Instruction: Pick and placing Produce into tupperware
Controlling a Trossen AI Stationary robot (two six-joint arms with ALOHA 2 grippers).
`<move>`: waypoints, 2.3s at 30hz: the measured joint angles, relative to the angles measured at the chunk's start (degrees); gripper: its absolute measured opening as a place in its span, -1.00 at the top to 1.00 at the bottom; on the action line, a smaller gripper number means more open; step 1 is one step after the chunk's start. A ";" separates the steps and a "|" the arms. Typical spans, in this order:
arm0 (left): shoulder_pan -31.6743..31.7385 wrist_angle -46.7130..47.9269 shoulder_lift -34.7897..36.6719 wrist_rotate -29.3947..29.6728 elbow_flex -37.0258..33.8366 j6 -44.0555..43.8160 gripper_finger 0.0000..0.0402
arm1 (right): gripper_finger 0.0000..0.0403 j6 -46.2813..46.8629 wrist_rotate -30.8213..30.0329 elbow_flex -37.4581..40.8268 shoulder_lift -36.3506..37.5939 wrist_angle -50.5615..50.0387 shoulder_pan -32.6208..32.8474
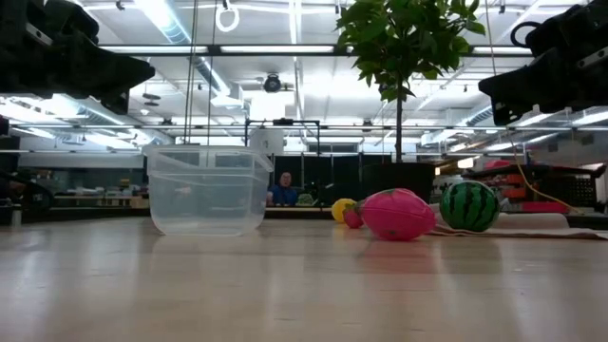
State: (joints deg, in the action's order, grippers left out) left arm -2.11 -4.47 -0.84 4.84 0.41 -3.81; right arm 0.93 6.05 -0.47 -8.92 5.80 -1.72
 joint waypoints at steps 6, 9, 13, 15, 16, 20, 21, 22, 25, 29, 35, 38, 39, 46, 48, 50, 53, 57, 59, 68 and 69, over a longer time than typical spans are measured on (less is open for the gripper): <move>0.00 0.00 0.00 0.01 0.01 0.04 0.73 | 0.92 0.00 0.01 0.00 0.01 0.00 -0.01; 0.00 0.00 0.00 0.01 0.02 0.01 0.72 | 0.92 -0.02 -0.01 0.00 0.01 0.00 -0.02; 0.00 0.00 0.00 0.01 0.01 0.01 0.70 | 0.92 0.00 0.00 0.00 0.00 0.00 -0.01; 0.00 0.00 0.00 0.00 0.02 0.04 0.69 | 0.92 0.00 0.01 0.00 0.01 0.00 0.00; 0.00 0.02 0.00 0.02 0.00 0.02 0.69 | 0.92 -0.02 0.01 0.00 -0.01 0.00 0.00; 0.00 0.00 0.00 0.02 0.00 0.03 0.72 | 0.92 -0.02 0.01 0.00 0.01 0.00 -0.02; 0.00 0.00 0.00 0.01 0.01 0.01 0.72 | 0.92 0.00 0.00 0.00 0.01 0.00 0.00; 0.00 0.00 0.00 0.00 0.02 0.02 0.73 | 0.92 0.00 0.00 0.00 0.00 0.00 0.00; 0.00 0.00 0.00 0.02 0.01 0.02 0.74 | 0.92 0.00 0.01 0.00 0.01 0.00 0.00; 0.00 0.00 0.00 0.00 0.02 0.02 0.72 | 0.92 0.00 0.01 0.00 -0.01 0.00 0.00; 0.02 -0.20 0.00 0.74 0.00 3.01 0.71 | 0.92 -0.02 0.01 0.00 0.01 0.00 0.00; 0.02 -0.20 0.00 0.74 0.02 3.02 0.73 | 0.92 -0.02 0.01 0.00 -0.01 0.00 0.00; 0.02 -0.31 0.00 0.74 0.02 3.02 0.73 | 0.92 -0.02 -0.01 0.00 0.01 0.02 0.00; 0.02 -1.10 0.00 0.93 0.02 3.02 0.72 | 0.92 0.00 -0.01 0.00 0.01 0.13 0.00; 0.02 -1.98 0.00 0.94 0.02 3.00 0.72 | 0.92 -0.08 -0.01 0.00 0.00 0.29 -0.01; 0.02 -4.44 0.00 0.94 0.00 2.97 0.73 | 0.92 -0.45 -0.60 0.00 -0.01 1.93 -0.02; 0.07 -10.82 -0.02 1.34 0.00 1.21 0.75 | 0.92 2.87 -1.85 0.00 -0.01 8.42 -0.02; 0.05 -22.20 0.00 2.92 0.00 -3.71 0.74 | 0.92 7.83 -2.16 -1.44 0.01 16.41 -0.02; 0.05 -27.27 0.00 3.31 0.02 -5.97 0.73 | 0.92 9.36 -2.18 -3.44 0.01 17.35 -0.02; -0.02 -30.14 -5.14 3.30 8.33 -10.11 0.75 | 0.92 9.96 -2.18 -18.60 -4.36 17.28 -0.02; -0.02 -30.03 -6.67 3.29 9.84 -9.98 0.75 | 0.92 10.06 -2.18 -20.51 -5.50 17.15 -0.02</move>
State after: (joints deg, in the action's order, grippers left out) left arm -2.13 -34.50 -7.51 8.13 10.25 -13.79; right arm 10.99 3.88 -20.98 -14.42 22.96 -1.74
